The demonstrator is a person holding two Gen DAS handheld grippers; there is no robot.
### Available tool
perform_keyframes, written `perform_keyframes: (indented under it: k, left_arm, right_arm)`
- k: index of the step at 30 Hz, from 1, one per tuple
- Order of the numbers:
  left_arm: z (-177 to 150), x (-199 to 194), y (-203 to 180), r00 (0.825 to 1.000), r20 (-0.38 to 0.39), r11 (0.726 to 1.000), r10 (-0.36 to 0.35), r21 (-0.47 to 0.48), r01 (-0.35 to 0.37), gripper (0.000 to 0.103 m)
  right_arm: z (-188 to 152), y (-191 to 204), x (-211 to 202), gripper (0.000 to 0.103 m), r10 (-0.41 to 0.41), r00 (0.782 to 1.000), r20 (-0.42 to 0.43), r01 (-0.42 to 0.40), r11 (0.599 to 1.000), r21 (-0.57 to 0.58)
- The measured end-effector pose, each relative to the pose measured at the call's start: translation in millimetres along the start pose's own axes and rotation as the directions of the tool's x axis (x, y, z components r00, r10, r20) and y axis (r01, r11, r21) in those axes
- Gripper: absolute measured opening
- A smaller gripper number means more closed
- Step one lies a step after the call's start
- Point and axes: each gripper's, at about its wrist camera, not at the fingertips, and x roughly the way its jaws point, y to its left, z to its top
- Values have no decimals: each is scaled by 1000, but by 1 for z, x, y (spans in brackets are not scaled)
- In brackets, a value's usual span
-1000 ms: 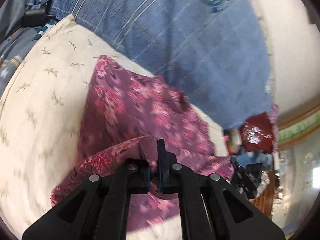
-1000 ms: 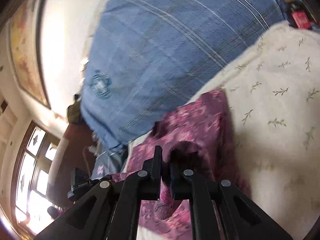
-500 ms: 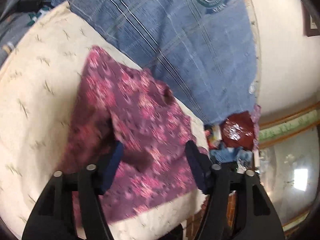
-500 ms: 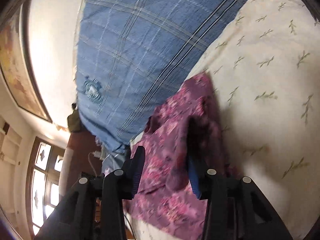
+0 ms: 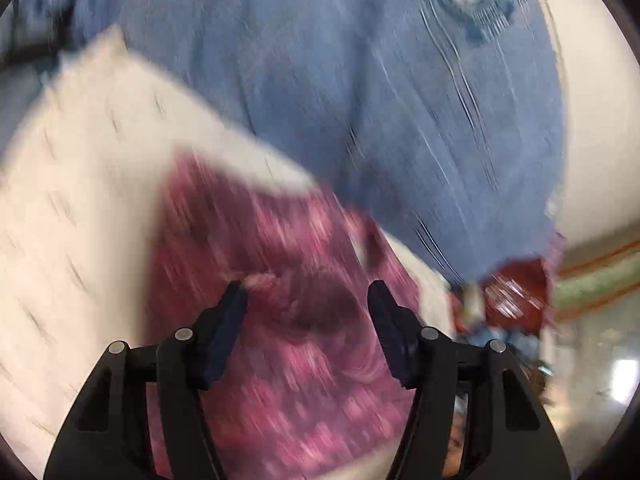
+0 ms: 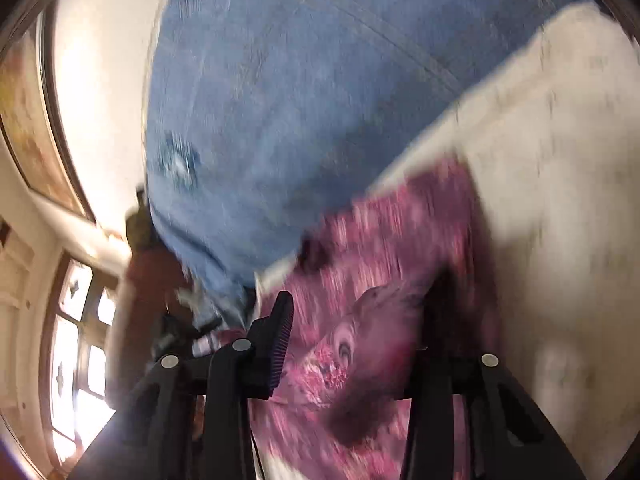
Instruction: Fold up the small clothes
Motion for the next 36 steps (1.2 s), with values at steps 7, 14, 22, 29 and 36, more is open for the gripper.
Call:
perform_keyframes:
  k: [7, 14, 22, 29, 36]
  left_arm:
    - [10, -22, 23, 999, -31, 996, 36, 79, -34, 63]
    - [-55, -6, -10, 972, -135, 892, 194, 436, -118, 64]
    - [-89, 9, -32, 907, -5, 622, 421, 729, -285, 69]
    - [-72, 28, -8, 839, 71, 562, 539, 712, -421, 70]
    - [-49, 21, 2, 896, 39, 715, 443, 587, -379, 21]
  right_arm:
    - [13, 0, -20, 42, -115, 989, 96, 120, 992, -48]
    - [2, -2, -8, 48, -336, 941, 46, 339, 924, -175]
    - [6, -3, 15, 53, -485, 873, 55, 482, 838, -254]
    - [9, -22, 11, 55, -476, 879, 38, 475, 864, -166]
    - [9, -16, 13, 55, -439, 898, 30, 437, 884, -168]
